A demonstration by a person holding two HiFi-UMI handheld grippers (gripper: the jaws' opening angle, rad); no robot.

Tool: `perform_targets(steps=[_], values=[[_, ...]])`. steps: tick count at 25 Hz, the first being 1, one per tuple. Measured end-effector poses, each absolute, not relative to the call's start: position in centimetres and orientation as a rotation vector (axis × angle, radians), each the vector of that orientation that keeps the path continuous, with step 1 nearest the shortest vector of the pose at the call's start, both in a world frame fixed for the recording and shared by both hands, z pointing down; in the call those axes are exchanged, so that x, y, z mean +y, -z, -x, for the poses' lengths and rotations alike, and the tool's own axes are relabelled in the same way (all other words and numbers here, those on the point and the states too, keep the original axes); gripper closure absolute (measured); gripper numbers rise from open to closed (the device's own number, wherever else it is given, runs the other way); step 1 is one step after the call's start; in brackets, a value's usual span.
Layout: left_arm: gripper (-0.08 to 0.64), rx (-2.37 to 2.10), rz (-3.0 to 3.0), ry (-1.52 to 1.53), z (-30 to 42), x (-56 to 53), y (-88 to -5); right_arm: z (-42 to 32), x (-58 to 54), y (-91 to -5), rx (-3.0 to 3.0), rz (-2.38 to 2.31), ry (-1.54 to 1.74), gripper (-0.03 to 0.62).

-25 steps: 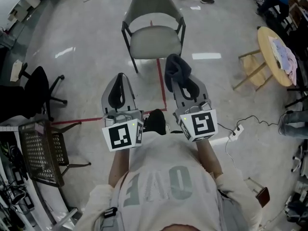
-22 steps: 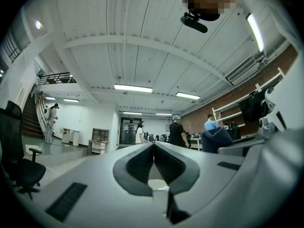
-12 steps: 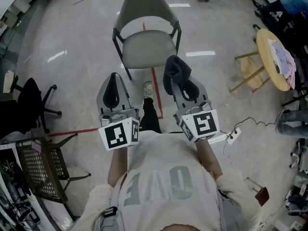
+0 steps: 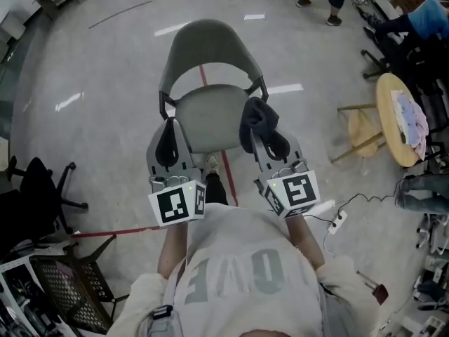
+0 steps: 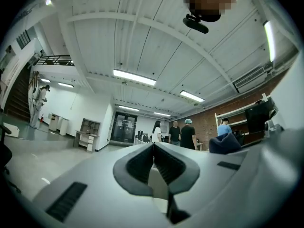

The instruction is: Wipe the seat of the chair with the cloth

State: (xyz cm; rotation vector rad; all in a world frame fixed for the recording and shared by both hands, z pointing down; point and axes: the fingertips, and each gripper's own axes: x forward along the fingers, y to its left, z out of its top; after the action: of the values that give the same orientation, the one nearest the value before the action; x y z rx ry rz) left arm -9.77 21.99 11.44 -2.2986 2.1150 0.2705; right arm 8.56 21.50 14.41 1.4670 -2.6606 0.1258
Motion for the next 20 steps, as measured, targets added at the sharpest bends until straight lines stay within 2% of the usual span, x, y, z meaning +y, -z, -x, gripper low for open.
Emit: perform_targets(steps=[8,20], values=[[0.545,2.095,2.333,-0.230,15.7,7.0,-11.2,-2.7,7.2,-12.8,-2.660,-1.476,-0.121,0.535],[0.545,2.070,2.479,-0.133,16.4,-4.5,-15.6,-2.6,-2.8,-15.7,-2.511,-1.581,-0.268,0.535]])
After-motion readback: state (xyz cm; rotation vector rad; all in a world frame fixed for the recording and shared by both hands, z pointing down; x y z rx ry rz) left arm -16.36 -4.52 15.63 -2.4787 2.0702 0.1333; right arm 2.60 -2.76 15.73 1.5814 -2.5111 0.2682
